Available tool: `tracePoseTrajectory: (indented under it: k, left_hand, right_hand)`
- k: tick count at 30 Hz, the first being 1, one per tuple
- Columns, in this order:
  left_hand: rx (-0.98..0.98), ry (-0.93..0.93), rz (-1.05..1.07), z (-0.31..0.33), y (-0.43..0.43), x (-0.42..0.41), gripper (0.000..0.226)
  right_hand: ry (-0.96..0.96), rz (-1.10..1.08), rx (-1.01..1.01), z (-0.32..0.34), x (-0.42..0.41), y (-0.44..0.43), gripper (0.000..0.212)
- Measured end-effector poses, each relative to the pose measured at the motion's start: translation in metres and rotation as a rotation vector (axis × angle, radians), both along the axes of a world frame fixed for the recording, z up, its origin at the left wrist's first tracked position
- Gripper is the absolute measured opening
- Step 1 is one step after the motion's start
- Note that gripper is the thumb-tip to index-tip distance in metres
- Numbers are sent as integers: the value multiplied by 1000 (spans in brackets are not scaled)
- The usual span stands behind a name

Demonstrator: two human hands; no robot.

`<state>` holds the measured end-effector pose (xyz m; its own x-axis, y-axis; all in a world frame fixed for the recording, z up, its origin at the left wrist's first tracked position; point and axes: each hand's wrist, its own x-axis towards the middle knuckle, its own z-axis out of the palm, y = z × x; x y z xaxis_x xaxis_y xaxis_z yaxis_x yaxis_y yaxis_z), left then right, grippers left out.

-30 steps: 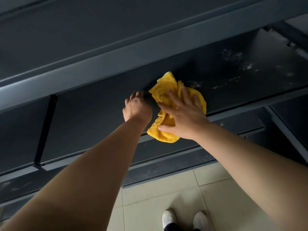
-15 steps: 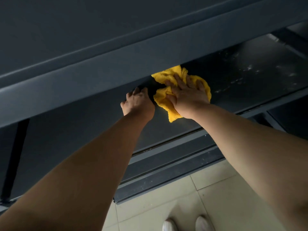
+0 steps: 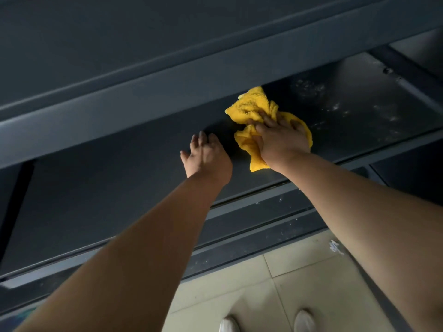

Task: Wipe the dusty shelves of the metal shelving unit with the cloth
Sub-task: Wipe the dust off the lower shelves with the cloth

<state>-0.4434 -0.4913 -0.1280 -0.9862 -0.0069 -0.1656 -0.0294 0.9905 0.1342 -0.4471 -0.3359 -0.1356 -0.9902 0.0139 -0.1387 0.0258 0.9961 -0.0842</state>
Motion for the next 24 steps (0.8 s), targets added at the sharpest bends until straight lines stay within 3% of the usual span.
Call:
tracePoseTrajectory:
  k: [4,10,14,20,24]
  left_hand:
    - [13,-38,10,2,34,12,67]
    - [8,-43,108,17,33,19,55]
    - [69,-16,171,19,15,23,55]
    - [261,31,418,23,-34,28,46]
    - [279,55,437,31,-68,28,44]
  right_hand:
    - [4,-29,6,3,15,49,49]
    - [29,-113,16,7,40,80,46]
    - [38,-87,3,20,62,56,39]
    - [22,176,-109,23,94,-33,36]
    - [35,316,-204,27,108,-78,40]
